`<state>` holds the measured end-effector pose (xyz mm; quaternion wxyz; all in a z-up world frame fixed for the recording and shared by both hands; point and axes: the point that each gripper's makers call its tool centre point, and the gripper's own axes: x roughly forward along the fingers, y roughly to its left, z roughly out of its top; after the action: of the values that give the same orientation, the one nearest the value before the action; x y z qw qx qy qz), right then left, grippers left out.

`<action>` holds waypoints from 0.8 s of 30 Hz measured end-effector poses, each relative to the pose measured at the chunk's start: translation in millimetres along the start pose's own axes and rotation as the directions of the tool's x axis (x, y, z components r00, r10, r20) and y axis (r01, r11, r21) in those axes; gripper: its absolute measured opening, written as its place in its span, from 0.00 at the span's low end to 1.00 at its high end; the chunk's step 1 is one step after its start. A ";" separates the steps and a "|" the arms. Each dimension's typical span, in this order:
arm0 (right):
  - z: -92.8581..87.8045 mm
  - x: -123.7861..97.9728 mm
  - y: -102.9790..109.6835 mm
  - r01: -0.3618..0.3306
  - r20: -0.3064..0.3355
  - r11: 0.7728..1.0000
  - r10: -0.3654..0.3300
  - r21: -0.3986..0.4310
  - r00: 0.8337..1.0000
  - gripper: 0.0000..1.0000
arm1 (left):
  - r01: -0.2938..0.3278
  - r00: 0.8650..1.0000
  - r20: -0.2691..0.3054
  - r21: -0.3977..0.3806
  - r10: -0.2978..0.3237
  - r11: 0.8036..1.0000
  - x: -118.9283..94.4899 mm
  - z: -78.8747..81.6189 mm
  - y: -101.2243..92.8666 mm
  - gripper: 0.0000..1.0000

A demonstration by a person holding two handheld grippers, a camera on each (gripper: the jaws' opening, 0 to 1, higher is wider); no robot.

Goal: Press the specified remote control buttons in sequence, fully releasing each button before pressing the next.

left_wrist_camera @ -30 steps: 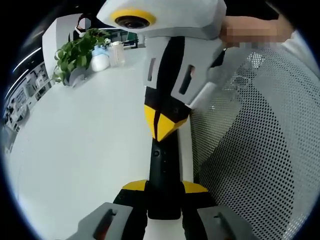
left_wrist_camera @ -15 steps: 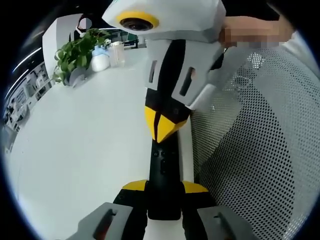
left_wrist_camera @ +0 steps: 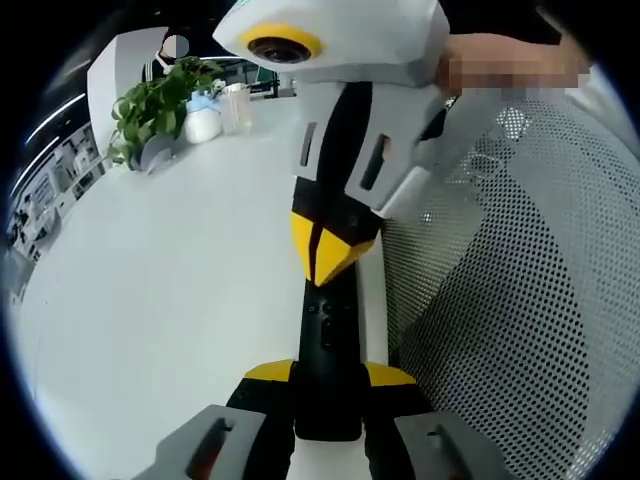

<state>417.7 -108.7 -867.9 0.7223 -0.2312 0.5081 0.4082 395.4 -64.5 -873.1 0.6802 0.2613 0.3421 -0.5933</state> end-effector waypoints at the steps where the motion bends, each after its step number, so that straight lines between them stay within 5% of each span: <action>1: 0.0 0.2 0.2 0.000 -0.002 1.000 0.000 0.006 1.000 0.00 | 0.000 1.000 0.000 0.000 0.000 1.000 0.0 0.0 0.0 0.24; 24: 0.2 -0.6 0.9 0.018 -0.022 0.999 -0.017 0.037 1.000 0.00 | -0.008 1.000 -0.007 0.010 0.008 1.000 0.3 -0.2 0.0 0.24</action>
<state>417.0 -108.2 -867.1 0.7245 -0.2268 0.5212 0.3899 395.4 -64.5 -873.5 0.6799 0.2679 0.3407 -0.5915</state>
